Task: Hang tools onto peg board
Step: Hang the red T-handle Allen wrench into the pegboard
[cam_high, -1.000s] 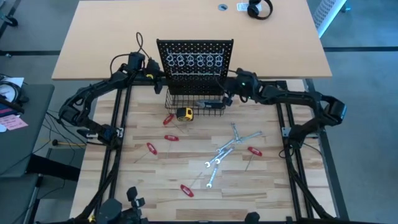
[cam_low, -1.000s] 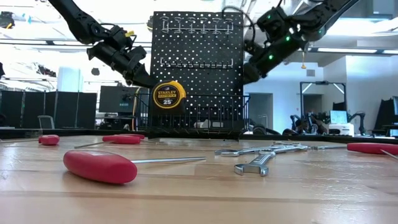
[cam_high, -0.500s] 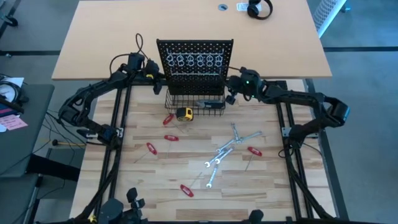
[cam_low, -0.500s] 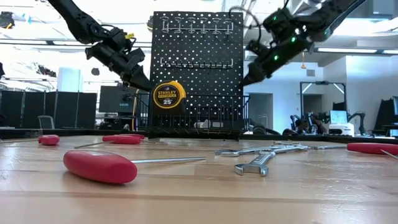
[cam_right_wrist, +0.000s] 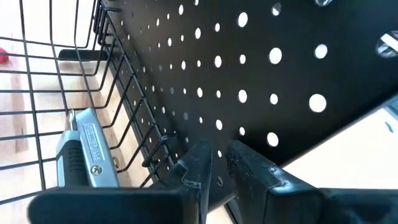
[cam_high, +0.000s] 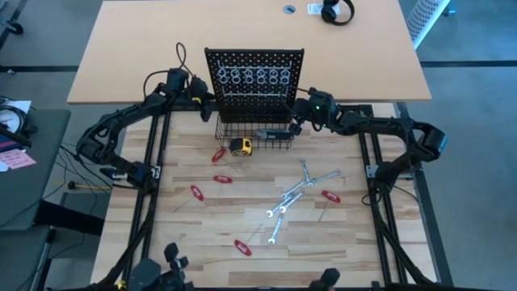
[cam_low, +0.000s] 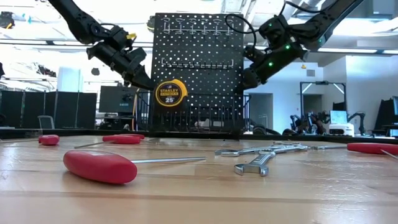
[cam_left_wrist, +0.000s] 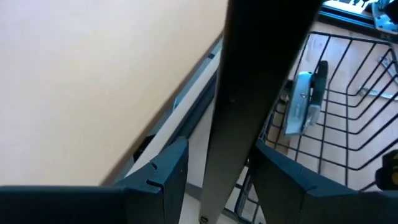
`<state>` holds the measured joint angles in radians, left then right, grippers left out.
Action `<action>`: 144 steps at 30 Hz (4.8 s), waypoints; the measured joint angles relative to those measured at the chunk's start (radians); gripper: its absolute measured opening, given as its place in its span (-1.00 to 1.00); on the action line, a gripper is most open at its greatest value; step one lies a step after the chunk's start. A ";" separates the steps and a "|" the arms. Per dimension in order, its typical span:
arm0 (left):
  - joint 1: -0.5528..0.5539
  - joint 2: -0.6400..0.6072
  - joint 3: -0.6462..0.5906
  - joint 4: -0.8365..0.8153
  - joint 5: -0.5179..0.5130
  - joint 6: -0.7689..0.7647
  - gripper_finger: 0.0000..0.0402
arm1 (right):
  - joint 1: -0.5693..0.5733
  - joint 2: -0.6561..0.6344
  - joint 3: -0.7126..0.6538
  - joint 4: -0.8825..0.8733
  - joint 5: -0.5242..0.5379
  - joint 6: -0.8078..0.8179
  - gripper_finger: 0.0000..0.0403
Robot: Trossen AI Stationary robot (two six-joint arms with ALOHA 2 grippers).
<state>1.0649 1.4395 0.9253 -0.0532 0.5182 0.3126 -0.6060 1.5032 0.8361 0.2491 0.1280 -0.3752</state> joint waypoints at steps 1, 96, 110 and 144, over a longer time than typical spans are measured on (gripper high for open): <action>-0.002 0.000 0.001 -0.011 0.000 0.003 -0.22 | 0.005 -0.004 0.000 0.001 0.004 -0.003 -0.66; -1.588 -0.098 -0.317 -0.816 -0.806 -1.440 -0.18 | 0.750 0.203 -0.347 0.723 -0.022 0.132 -0.13; -1.551 -0.129 -0.428 -0.547 -0.911 -1.299 -0.98 | 0.750 0.203 -0.344 0.725 -0.023 0.142 -0.13; -1.459 -0.307 -0.487 0.329 -0.742 -0.614 -1.00 | 0.713 0.452 0.387 0.170 -0.360 -0.272 0.14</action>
<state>-0.3939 1.1320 0.4381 0.2760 -0.2241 -0.3012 0.1070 1.9548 1.2227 0.4192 -0.2317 -0.6472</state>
